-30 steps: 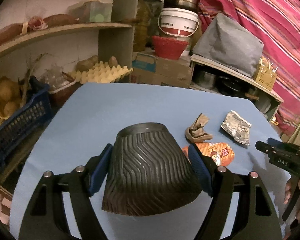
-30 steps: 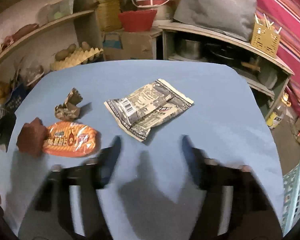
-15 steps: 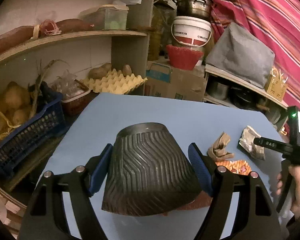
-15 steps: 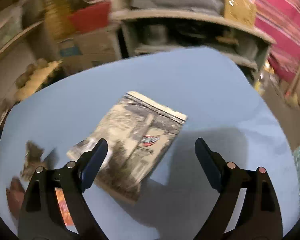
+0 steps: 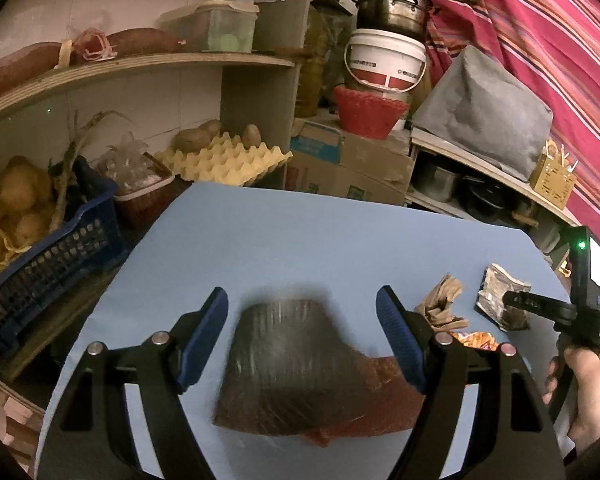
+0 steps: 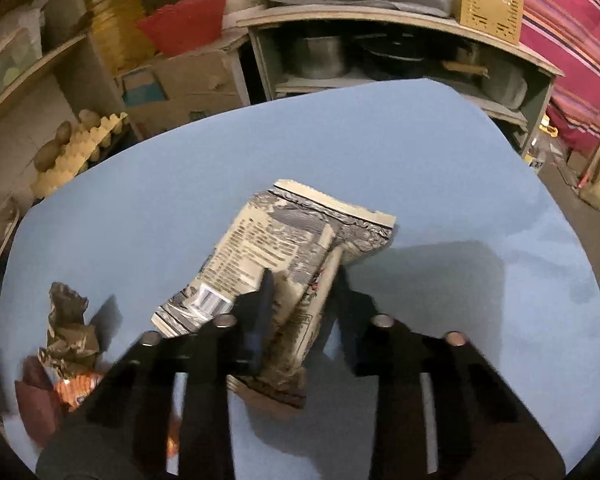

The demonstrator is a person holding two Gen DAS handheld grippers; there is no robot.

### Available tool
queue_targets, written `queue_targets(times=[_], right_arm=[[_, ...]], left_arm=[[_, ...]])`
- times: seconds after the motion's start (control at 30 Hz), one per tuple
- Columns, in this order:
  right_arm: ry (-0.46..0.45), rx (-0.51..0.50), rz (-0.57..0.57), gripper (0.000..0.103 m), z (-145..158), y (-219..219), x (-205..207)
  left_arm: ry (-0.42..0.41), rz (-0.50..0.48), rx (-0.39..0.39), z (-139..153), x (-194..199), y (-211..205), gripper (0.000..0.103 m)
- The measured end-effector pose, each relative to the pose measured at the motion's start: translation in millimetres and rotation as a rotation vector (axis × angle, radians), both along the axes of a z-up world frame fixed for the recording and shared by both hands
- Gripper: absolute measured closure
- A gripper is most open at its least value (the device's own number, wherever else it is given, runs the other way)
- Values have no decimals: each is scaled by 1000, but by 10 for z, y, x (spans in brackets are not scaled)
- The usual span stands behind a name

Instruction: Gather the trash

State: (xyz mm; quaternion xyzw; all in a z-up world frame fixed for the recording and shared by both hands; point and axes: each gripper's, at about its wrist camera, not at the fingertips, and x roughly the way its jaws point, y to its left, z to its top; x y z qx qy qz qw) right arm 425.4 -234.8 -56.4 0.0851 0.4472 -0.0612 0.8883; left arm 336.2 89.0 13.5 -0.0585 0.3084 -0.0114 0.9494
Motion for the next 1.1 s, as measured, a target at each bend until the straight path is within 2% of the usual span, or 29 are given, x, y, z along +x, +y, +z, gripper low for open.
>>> queue_targets(times=[0.03, 0.33, 0.5, 0.67, 0.77, 0.93, 1.1], right_arm=[[-6, -11, 2, 98, 16, -36, -29], [-48, 46, 8, 98, 127, -501, -360], [-71, 27, 46, 98, 243, -691, -691], [-86, 38, 62, 98, 266, -894, -1111], [-92, 56, 61, 98, 289, -986, -1276], [-109, -25, 84, 98, 365, -1016, -1412], [-96, 8, 77, 98, 310, -1121, -1452]], left_arm=[[0, -4, 2, -3, 2, -21, 28], [7, -19, 14, -48, -35, -113, 28], [3, 2, 48, -41, -84, -29, 27], [74, 22, 6, -146, -38, 240, 20], [110, 31, -8, -231, -21, 338, 20], [142, 9, 43, -352, -55, 245, 16], [161, 8, 86, -468, -8, 136, 16]])
